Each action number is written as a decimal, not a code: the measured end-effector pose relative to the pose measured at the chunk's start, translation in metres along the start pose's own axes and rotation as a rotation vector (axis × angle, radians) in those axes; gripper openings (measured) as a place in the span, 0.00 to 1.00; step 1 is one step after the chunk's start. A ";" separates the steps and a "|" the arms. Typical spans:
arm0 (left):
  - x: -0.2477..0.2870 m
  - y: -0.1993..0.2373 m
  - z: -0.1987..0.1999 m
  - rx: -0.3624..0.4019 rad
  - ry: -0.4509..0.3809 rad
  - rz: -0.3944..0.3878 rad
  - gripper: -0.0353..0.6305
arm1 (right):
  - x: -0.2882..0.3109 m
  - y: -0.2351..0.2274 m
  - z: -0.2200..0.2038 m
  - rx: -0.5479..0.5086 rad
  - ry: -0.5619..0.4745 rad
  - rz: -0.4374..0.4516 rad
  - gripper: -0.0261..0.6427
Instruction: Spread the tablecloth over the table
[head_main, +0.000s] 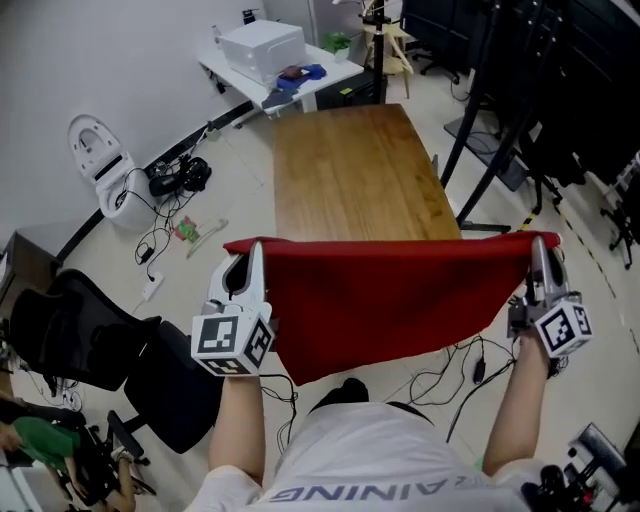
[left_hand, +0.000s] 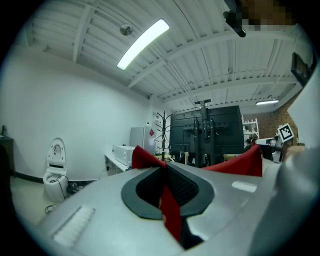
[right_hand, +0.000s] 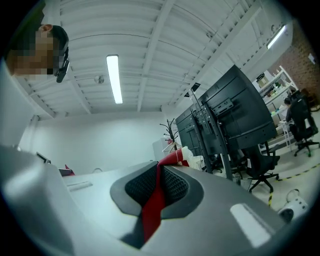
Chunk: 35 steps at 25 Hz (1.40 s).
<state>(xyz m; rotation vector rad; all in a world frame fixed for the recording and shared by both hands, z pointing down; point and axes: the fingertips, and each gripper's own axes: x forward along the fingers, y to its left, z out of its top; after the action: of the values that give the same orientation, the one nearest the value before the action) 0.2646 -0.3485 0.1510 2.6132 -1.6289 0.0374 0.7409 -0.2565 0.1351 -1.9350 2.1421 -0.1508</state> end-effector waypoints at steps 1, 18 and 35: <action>0.012 0.008 -0.002 0.008 0.008 0.006 0.08 | 0.013 -0.001 -0.006 0.011 0.009 0.009 0.07; 0.168 0.084 -0.070 0.052 0.193 0.163 0.08 | 0.220 -0.052 -0.106 0.073 0.255 0.122 0.07; 0.294 0.157 -0.199 0.018 0.395 0.229 0.08 | 0.348 -0.091 -0.261 0.091 0.537 0.117 0.07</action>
<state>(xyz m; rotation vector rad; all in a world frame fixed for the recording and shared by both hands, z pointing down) 0.2555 -0.6675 0.3718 2.2266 -1.7639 0.5422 0.7326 -0.6345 0.3681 -1.8613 2.5053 -0.8128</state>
